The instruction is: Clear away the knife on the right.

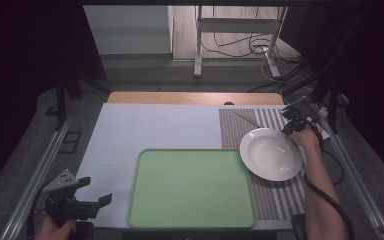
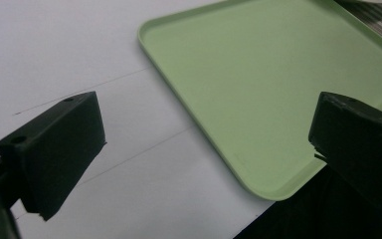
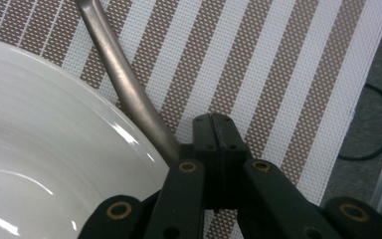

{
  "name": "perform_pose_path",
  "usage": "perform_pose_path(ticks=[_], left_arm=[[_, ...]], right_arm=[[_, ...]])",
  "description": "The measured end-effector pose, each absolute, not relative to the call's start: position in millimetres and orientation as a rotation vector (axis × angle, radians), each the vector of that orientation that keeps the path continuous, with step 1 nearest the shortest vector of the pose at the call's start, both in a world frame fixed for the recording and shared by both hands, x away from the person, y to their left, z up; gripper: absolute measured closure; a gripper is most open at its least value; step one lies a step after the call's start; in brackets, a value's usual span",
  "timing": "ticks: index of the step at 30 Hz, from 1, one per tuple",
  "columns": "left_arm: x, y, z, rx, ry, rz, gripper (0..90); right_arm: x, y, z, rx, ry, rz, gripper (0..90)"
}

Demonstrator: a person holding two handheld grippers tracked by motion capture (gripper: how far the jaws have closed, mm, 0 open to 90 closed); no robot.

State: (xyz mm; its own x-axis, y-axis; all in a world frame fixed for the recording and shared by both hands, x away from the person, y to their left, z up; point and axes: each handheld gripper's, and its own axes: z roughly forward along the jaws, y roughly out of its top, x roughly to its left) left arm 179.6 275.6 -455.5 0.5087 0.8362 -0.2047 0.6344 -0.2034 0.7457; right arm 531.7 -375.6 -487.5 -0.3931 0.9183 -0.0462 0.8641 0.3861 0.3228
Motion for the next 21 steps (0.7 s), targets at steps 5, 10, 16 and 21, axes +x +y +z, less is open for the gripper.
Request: perform_pose_path(ticks=[5, 10, 16, 21], left_arm=[[180.0, 275.2, -455.5, 1.934, 1.208, 0.31, 1.0], [180.0, 275.7, -455.6, 1.931, 1.209, 0.309, 1.1], [180.1, 275.7, -455.6, 1.931, 1.209, 0.308, 1.1], [180.0, 276.1, -455.8, 1.929, 1.209, 0.308, 1.1]], right_arm=[[536.7, -378.2, -476.9, 1.638, 2.306, 0.453, 69.9], [547.2, -362.5, -468.8, 1.635, 2.24, 0.547, 26.5], [556.2, -336.9, -475.7, 1.586, 2.253, 0.498, 0.0], [562.7, -322.5, -484.7, 1.607, 2.274, 0.481, 0.0]])
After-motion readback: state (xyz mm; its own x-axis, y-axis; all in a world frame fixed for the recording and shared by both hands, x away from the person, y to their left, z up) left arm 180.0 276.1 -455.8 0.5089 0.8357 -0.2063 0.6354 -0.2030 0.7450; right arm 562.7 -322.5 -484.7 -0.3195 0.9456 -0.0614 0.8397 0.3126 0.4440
